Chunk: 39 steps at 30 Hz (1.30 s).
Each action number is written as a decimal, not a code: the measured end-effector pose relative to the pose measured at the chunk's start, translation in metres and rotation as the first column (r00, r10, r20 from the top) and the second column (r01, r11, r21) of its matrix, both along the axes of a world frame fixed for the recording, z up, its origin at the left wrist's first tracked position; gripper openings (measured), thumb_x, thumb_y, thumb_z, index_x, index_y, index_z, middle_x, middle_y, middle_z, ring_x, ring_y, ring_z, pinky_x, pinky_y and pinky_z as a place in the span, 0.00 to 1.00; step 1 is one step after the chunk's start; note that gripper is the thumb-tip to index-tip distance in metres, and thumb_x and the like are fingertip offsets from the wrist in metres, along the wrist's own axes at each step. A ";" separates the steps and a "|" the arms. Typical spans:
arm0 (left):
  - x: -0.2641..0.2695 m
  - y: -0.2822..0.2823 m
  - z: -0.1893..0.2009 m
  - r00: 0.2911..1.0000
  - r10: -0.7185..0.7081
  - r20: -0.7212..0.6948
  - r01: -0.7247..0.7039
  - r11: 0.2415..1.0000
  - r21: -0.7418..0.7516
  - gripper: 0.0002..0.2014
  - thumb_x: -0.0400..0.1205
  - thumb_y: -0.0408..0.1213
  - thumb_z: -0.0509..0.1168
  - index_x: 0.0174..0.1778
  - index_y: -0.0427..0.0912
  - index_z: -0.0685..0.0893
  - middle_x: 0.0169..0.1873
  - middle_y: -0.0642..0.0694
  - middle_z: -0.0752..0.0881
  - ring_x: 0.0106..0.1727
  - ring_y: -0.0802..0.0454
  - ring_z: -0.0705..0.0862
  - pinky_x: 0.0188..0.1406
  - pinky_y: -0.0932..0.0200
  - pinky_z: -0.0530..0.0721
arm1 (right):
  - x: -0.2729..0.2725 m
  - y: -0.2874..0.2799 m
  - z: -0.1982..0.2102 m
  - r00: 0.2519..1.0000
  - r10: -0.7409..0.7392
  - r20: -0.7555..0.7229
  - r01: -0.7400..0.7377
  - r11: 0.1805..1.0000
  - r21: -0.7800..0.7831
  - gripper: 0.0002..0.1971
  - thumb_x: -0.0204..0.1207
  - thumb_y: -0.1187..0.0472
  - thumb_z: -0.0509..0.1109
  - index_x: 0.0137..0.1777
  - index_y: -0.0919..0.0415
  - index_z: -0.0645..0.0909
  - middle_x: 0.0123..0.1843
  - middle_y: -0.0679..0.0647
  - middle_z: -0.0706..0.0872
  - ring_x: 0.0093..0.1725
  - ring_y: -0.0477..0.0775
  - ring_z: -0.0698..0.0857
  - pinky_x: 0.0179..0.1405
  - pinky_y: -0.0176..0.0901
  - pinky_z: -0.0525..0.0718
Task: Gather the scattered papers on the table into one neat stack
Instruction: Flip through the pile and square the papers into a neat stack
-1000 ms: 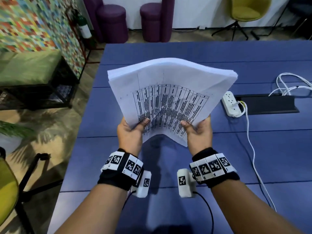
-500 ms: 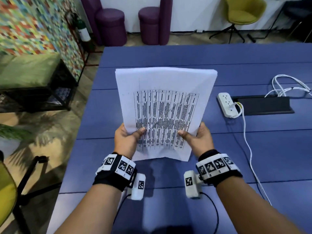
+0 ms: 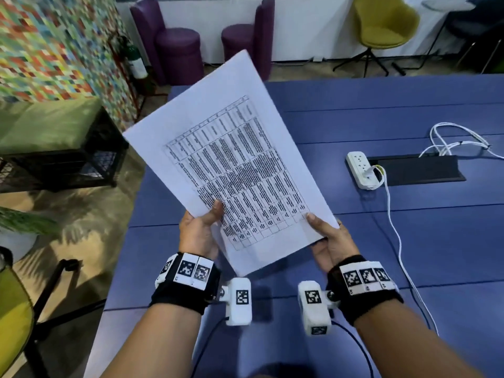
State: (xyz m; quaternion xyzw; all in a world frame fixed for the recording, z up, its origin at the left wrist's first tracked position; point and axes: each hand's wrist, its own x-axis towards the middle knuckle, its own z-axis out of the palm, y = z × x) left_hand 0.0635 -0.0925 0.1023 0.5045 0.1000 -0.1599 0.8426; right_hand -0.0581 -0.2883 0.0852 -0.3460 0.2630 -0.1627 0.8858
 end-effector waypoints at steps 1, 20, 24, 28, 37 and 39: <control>-0.003 -0.002 -0.002 0.998 0.010 -0.056 -0.014 0.997 -0.071 0.20 0.74 0.27 0.71 0.62 0.40 0.80 0.46 0.55 0.90 0.45 0.60 0.88 0.40 0.64 0.87 | 0.002 0.006 0.003 1.000 -0.015 0.016 0.014 0.998 0.059 0.20 0.64 0.68 0.75 0.59 0.66 0.84 0.54 0.62 0.89 0.53 0.60 0.89 0.46 0.48 0.88; 0.033 0.078 -0.018 0.873 -0.396 0.285 0.260 0.872 0.414 0.24 0.57 0.31 0.81 0.49 0.35 0.86 0.43 0.46 0.93 0.44 0.55 0.90 0.48 0.58 0.87 | -0.013 -0.037 0.021 0.947 -0.275 -0.166 0.142 0.822 -0.551 0.11 0.64 0.79 0.77 0.45 0.69 0.83 0.30 0.46 0.90 0.29 0.43 0.88 0.30 0.33 0.85; 0.025 0.059 -0.022 0.887 -0.257 0.383 0.101 0.919 0.382 0.15 0.79 0.22 0.68 0.57 0.44 0.81 0.47 0.56 0.92 0.51 0.60 0.88 0.55 0.63 0.85 | -0.008 -0.029 0.025 0.957 -0.251 -0.144 0.139 0.836 -0.531 0.12 0.65 0.81 0.75 0.47 0.71 0.82 0.30 0.45 0.90 0.31 0.42 0.88 0.31 0.32 0.85; 0.021 0.049 -0.016 0.874 -0.205 0.440 0.038 0.933 0.358 0.19 0.84 0.18 0.59 0.65 0.43 0.75 0.55 0.51 0.87 0.54 0.63 0.87 0.58 0.67 0.83 | -0.010 -0.030 0.043 0.978 -0.206 -0.039 0.149 0.814 -0.561 0.14 0.65 0.82 0.72 0.44 0.65 0.82 0.29 0.42 0.89 0.31 0.37 0.88 0.31 0.28 0.84; 0.015 0.054 -0.082 0.939 -0.277 0.204 0.129 0.834 0.537 0.19 0.81 0.15 0.61 0.59 0.42 0.76 0.42 0.58 0.91 0.49 0.58 0.87 0.69 0.40 0.79 | -0.017 -0.035 -0.019 0.965 -0.042 -0.259 -0.089 0.878 -0.471 0.40 0.21 0.48 0.90 0.38 0.63 0.84 0.32 0.49 0.91 0.32 0.44 0.89 0.38 0.42 0.89; 0.018 0.051 -0.080 0.944 -0.258 0.206 0.115 0.841 0.529 0.19 0.81 0.15 0.61 0.58 0.43 0.77 0.44 0.58 0.91 0.49 0.58 0.87 0.69 0.40 0.78 | -0.009 -0.034 -0.017 0.961 -0.032 -0.275 -0.104 0.878 -0.466 0.34 0.28 0.56 0.91 0.37 0.66 0.84 0.30 0.50 0.90 0.30 0.44 0.88 0.38 0.44 0.87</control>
